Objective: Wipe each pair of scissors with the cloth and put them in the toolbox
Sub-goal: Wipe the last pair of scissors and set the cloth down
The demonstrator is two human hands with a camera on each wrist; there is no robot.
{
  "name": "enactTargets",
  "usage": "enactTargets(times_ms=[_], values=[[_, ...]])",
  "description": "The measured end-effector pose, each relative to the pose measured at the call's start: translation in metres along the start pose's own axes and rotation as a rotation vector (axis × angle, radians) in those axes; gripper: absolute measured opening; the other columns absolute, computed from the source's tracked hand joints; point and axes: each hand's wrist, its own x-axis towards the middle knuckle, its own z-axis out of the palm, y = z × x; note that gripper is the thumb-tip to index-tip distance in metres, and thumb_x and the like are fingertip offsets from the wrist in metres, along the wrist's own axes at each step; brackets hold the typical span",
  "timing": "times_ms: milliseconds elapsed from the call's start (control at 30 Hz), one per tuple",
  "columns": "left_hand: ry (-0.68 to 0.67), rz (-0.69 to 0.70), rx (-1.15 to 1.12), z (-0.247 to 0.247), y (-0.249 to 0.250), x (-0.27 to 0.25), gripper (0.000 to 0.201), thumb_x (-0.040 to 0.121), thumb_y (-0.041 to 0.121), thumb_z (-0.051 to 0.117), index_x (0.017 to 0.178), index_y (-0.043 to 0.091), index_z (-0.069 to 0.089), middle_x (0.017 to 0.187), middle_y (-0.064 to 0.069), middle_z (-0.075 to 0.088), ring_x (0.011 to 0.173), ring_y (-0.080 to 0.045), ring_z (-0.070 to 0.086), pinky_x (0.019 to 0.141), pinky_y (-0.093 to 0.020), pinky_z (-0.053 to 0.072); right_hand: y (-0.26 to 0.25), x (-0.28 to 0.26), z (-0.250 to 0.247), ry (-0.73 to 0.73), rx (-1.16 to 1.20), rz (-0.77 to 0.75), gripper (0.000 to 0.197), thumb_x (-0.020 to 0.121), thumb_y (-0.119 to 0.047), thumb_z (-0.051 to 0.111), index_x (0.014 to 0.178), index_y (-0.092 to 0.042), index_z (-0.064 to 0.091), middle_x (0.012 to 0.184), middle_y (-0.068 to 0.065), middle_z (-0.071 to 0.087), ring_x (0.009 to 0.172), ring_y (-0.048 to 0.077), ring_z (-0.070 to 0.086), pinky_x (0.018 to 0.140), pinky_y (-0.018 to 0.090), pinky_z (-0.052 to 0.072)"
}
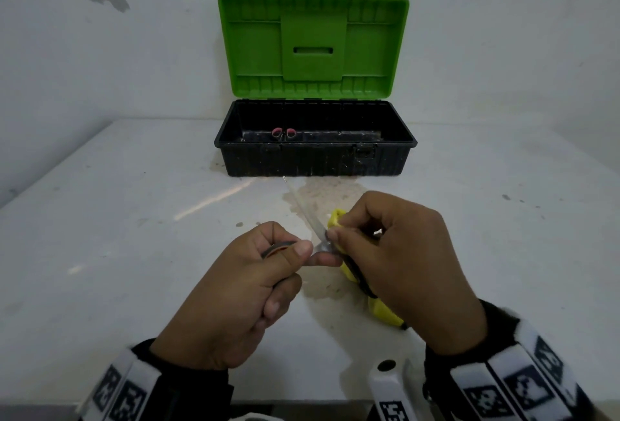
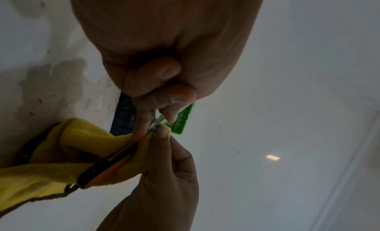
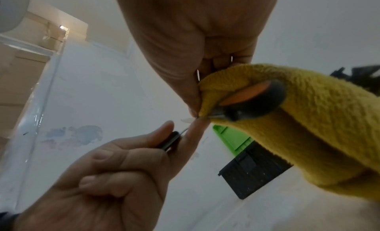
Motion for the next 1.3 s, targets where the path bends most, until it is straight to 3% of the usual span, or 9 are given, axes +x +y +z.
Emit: enactTargets(times_ms=[133, 333, 533, 733, 800, 900, 1033, 1200, 1300], values=[[0.013, 0.054, 0.068, 0.003, -0.002, -0.001, 0.015, 0.098, 0.012, 0.050, 0.087, 0.007, 0.042, 0.102, -0.017, 0.075, 0.028, -0.005, 0.026, 0.030, -0.013, 0.023, 0.008, 0.007, -0.003, 0.082, 0.010, 0.080, 0.018, 0.082, -0.022, 0.078, 0.068, -0.022, 0.066, 0.062, -0.013, 0.063, 0.070, 0.001, 0.061, 0.059, 0.007, 0.044], [0.044, 0.108, 0.188, 0.002, -0.002, -0.001, 0.016, 0.098, 0.013, 0.051, 0.088, 0.004, 0.043, 0.097, -0.014, 0.077, 0.028, -0.006, 0.027, 0.032, -0.015, 0.026, 0.002, 0.002, 0.001, 0.027, 0.064, 0.088, 0.016, 0.081, -0.024, 0.078, 0.069, -0.023, 0.067, 0.061, -0.014, 0.064, 0.065, 0.002, 0.061, 0.056, 0.008, 0.044], [0.049, 0.165, 0.215, 0.001, -0.003, -0.003, 0.017, 0.098, 0.012, 0.050, 0.087, 0.001, 0.042, 0.096, -0.014, 0.077, 0.026, -0.005, 0.027, 0.033, -0.015, 0.025, 0.023, 0.017, -0.010, 0.092, 0.046, 0.169, 0.021, 0.079, -0.025, 0.081, 0.065, -0.022, 0.064, 0.061, -0.007, 0.063, 0.057, 0.006, 0.056, 0.052, 0.011, 0.040], [0.052, 0.093, 0.082, 0.002, -0.002, -0.005, 0.017, 0.098, 0.010, 0.049, 0.085, 0.004, 0.039, 0.098, -0.020, 0.075, 0.026, -0.005, 0.024, 0.031, -0.013, 0.023, 0.045, 0.030, -0.026, 0.130, 0.095, 0.243, 0.018, 0.078, -0.025, 0.082, 0.069, -0.017, 0.068, 0.063, -0.001, 0.067, 0.052, 0.005, 0.058, 0.046, 0.016, 0.043], [0.040, 0.037, -0.011, 0.000, 0.001, -0.006, 0.017, 0.097, 0.011, 0.049, 0.084, 0.007, 0.039, 0.101, -0.022, 0.074, 0.027, -0.005, 0.022, 0.030, -0.013, 0.020, 0.050, 0.030, -0.033, 0.187, 0.106, 0.257, 0.016, 0.079, -0.027, 0.081, 0.071, -0.019, 0.069, 0.067, 0.001, 0.070, 0.060, 0.013, 0.065, 0.050, 0.019, 0.047], [0.053, -0.021, -0.090, -0.006, 0.002, -0.005, 0.021, 0.092, 0.017, 0.053, 0.079, 0.008, 0.039, 0.102, -0.025, 0.073, 0.027, -0.004, 0.021, 0.031, -0.014, 0.013, 0.045, 0.024, -0.040, 0.230, 0.175, 0.234, 0.011, 0.079, -0.025, 0.081, 0.080, -0.022, 0.071, 0.072, -0.004, 0.072, 0.069, 0.012, 0.069, 0.059, 0.018, 0.052], [0.027, -0.064, -0.181, -0.005, 0.001, 0.000, 0.022, 0.084, 0.021, 0.057, 0.074, 0.009, 0.041, 0.108, -0.026, 0.071, 0.026, -0.002, 0.021, 0.030, -0.012, 0.014, 0.019, 0.011, -0.034, 0.052, 0.272, 0.096, 0.021, 0.076, -0.012, 0.082, 0.090, -0.026, 0.072, 0.079, -0.010, 0.073, 0.075, 0.006, 0.069, 0.070, 0.016, 0.054], [-0.007, -0.046, -0.198, 0.001, 0.000, 0.000, 0.018, 0.085, 0.018, 0.056, 0.077, 0.009, 0.044, 0.109, -0.025, 0.072, 0.026, -0.001, 0.023, 0.028, -0.012, 0.015, 0.006, 0.002, -0.015, -0.018, 0.041, -0.058, 0.011, 0.076, -0.023, 0.082, 0.082, -0.028, 0.075, 0.075, -0.022, 0.067, 0.077, -0.002, 0.062, 0.068, 0.003, 0.043], [-0.019, -0.044, -0.198, 0.000, 0.001, -0.003, 0.015, 0.086, 0.015, 0.056, 0.080, 0.009, 0.044, 0.109, -0.023, 0.072, 0.027, -0.001, 0.024, 0.029, -0.011, 0.015, 0.006, 0.001, -0.011, 0.021, 0.060, 0.007, 0.009, 0.079, -0.029, 0.079, 0.074, -0.025, 0.072, 0.066, -0.015, 0.067, 0.066, 0.002, 0.063, 0.058, 0.009, 0.045]])
